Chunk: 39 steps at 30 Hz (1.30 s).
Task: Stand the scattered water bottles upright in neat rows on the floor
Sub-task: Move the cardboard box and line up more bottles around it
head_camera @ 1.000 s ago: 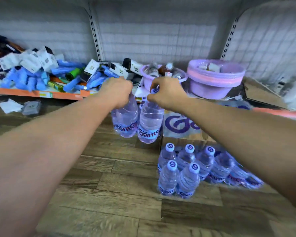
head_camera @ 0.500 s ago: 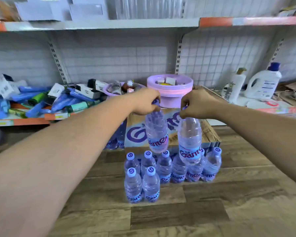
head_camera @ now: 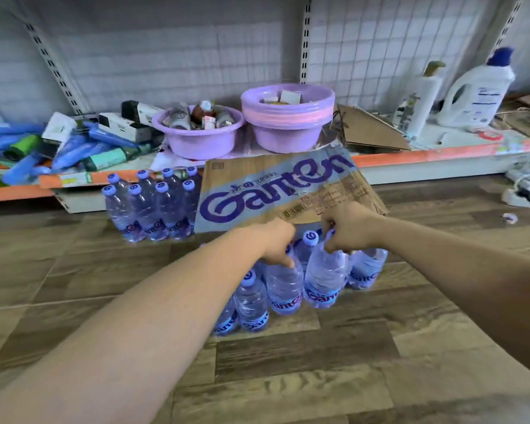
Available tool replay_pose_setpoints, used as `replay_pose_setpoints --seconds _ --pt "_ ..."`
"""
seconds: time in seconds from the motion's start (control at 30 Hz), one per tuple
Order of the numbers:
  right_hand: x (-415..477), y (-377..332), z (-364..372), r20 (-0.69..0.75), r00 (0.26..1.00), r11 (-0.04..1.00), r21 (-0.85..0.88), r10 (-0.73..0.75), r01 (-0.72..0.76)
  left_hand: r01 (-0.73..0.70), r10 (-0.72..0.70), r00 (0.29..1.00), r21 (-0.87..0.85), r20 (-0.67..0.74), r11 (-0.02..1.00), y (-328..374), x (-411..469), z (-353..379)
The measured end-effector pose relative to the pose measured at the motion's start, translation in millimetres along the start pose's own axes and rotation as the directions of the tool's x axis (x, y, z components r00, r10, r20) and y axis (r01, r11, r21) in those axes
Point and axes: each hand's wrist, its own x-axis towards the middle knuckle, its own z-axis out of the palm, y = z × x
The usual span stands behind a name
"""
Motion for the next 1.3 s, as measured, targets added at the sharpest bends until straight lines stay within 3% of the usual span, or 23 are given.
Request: replay_pose_setpoints --seconds 0.3,0.43,0.53,0.67,0.8,0.97,1.3 --pt "18 -6 56 0.096 0.995 0.993 -0.113 -0.015 0.026 0.06 -0.06 0.998 -0.083 0.007 0.995 1 22 58" --pt "19 0 74 0.065 0.998 0.995 -0.096 -0.001 0.007 0.045 -0.045 0.999 -0.126 0.009 0.991 -6 28 58" --pt "21 -1 70 0.11 0.994 0.98 -0.199 0.009 0.013 0.018 -0.01 0.998 -0.153 0.054 0.988 -13 28 52" --pt "31 -23 48 -0.006 1.0 0.946 -0.323 0.001 -0.003 -0.023 0.011 0.999 -0.266 -0.044 0.964 -30 16 42" --pt "60 -60 34 -0.155 0.985 0.971 -0.234 -0.078 0.04 0.05 -0.121 0.979 -0.378 -0.167 0.924 -82 -2 28" --pt "115 -119 40 -0.141 0.967 0.955 -0.238 -0.212 0.175 0.189 -0.297 0.901 -0.328 -0.317 0.925 -170 -37 25" --pt "228 -219 77 -0.174 0.953 0.952 -0.229 -0.247 0.205 0.413 -0.468 0.83 -0.229 -0.305 0.882 -309 -51 54"
